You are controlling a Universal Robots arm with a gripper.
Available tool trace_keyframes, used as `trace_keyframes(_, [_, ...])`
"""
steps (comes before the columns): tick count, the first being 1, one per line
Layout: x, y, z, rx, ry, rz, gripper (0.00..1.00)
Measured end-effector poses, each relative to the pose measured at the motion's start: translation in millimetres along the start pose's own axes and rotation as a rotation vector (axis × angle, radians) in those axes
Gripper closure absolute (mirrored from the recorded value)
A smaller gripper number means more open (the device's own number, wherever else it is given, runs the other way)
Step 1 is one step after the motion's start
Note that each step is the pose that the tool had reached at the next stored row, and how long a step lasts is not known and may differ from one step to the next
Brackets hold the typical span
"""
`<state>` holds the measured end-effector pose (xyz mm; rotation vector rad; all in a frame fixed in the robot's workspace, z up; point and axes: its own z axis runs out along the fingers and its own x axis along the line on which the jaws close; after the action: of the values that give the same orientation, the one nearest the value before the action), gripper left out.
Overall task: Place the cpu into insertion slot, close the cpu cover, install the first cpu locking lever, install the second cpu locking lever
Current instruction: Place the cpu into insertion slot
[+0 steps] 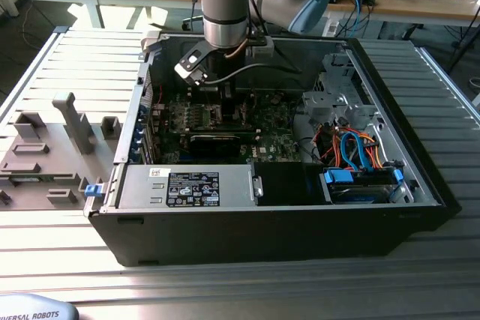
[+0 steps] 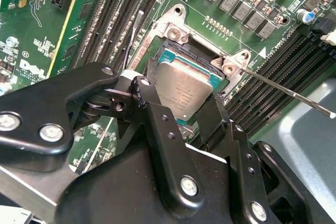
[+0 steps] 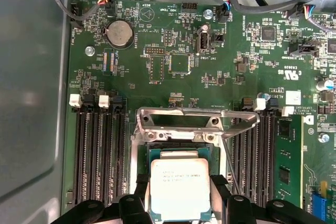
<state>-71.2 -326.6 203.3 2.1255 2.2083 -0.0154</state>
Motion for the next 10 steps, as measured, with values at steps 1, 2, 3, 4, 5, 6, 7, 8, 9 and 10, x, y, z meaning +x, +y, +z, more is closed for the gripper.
trace_keyframes(1, [0.0, 0.0, 0.7, 0.0002, -0.0002, 0.002, 0.46])
trace_keyframes(2, [0.0, -0.1, 1.1, 0.0003, -0.0004, 0.003, 0.46])
trace_keyframes(3, [0.1, -0.1, 1.6, 0.0004, -0.0005, 0.005, 0.46])
trace_keyframes(4, [0.1, -0.1, 2.3, 0.0005, -0.0004, 0.007, 0.46])
trace_keyframes(5, [0.2, -0.1, 2.8, 0.0005, -0.0004, 0.009, 0.46])
trace_keyframes(6, [0.2, -0.2, 3.3, 0.0007, -0.0007, 0.011, 0.46])
trace_keyframes(7, [0.1, -0.2, 3.6, 0.0009, -0.0010, 0.013, 0.46])
trace_keyframes(8, [0.2, -0.2, 4.0, 0.0011, -0.0011, 0.014, 0.46])
trace_keyframes(9, [0.2, -0.2, 4.3, 0.0013, -0.0011, 0.015, 0.46])
trace_keyframes(10, [0.3, -0.2, 4.9, 0.0013, -0.0011, 0.017, 0.46])
